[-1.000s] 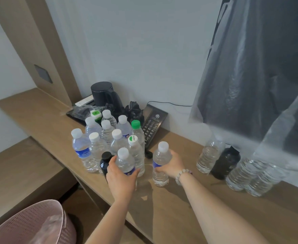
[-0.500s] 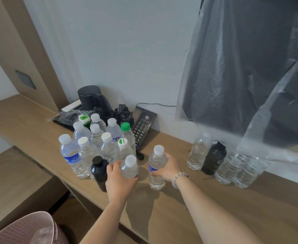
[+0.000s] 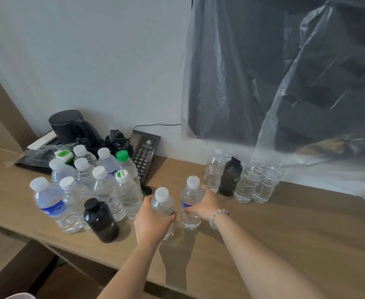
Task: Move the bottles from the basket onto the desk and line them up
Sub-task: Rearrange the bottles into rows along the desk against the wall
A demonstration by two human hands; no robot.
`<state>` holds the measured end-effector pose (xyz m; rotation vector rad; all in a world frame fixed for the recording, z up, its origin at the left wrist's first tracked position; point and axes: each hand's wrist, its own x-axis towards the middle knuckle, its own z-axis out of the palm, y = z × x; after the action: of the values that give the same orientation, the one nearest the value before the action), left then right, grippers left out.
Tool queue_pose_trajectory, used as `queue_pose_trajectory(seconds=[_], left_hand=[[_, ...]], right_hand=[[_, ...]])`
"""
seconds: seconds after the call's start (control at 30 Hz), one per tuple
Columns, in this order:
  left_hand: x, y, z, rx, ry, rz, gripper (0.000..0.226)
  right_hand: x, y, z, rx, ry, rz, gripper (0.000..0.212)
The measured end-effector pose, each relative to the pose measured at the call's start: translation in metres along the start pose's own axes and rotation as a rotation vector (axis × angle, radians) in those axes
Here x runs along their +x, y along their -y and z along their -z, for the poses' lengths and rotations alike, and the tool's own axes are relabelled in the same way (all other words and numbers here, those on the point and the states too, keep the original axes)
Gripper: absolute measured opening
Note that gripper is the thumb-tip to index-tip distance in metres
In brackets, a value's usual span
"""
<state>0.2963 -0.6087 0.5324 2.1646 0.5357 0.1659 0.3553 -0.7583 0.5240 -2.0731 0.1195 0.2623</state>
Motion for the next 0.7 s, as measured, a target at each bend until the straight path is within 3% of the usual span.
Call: queue_pose_trajectory(seconds=[0.47,0.7], left_hand=[[-0.021,-0.026,-0.042,-0.056,0.252,-0.150,0.045],[-0.030,-0.029,-0.053,-0.071,0.313,-0.206,0.047]], right_hand=[[-0.059,-0.040,0.049,0.110,-0.310,-0.175,0.058],[-0.077,-0.056,0.061,0.123,-0.384,-0.270,0.058]])
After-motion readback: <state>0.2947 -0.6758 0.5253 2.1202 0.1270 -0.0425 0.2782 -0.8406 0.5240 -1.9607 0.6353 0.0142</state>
